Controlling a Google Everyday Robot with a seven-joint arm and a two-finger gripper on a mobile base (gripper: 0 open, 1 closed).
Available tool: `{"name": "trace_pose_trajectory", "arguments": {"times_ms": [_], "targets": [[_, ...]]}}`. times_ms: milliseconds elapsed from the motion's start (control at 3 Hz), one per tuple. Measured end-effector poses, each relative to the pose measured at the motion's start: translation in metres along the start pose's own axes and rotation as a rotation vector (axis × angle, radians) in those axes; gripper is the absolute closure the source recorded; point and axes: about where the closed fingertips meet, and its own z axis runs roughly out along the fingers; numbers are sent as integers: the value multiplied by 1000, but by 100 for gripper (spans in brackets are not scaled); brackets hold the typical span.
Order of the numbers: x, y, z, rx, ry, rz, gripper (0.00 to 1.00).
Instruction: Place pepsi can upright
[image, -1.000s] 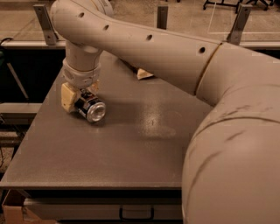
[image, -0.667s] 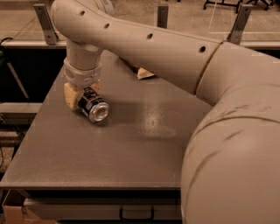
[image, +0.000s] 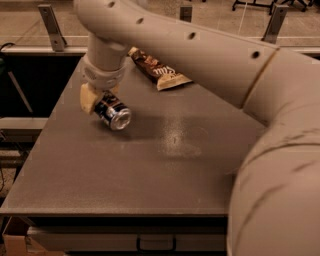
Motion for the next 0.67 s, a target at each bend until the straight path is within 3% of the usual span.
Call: {"name": "trace_pose_trajectory", "arguments": {"times_ms": [333, 667], "targets": [[-23, -43, -67, 2, -257, -45, 100], [-36, -77, -123, -44, -500, -75, 100]]}}
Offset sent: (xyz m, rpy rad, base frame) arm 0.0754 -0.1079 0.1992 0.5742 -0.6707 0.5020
